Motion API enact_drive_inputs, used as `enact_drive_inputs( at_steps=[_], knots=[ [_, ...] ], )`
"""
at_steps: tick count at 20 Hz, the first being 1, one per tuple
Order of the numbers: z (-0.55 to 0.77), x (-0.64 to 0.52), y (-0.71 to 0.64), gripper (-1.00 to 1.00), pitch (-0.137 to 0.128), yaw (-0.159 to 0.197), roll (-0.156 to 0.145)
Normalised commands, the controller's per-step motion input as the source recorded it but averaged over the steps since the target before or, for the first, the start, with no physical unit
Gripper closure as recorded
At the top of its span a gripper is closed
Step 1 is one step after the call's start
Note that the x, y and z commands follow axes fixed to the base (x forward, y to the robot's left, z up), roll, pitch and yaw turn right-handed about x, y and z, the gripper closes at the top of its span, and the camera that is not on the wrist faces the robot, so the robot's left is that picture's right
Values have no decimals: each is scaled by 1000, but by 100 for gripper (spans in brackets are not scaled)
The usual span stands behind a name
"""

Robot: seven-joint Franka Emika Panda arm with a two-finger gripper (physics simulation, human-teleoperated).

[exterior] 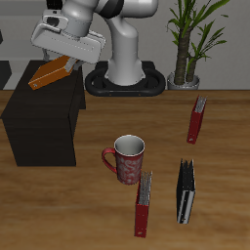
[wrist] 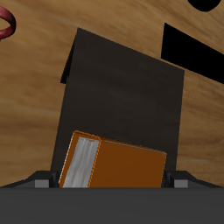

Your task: Place the orange book flat on top of the shelf and place the left red book flat on top of the shelf

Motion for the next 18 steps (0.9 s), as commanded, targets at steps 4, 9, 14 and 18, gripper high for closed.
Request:
enact_drive_inputs(
  at_steps=[4,9,14,18],
  knots=[
    [200,-31,789,-100,-36,-13,141],
    [28,44,551,-100,-5,-34,100],
    [-103,14,537,-100,-31,-56,29],
    [-228,8,845,-100,-36,-27,66]
  ],
)
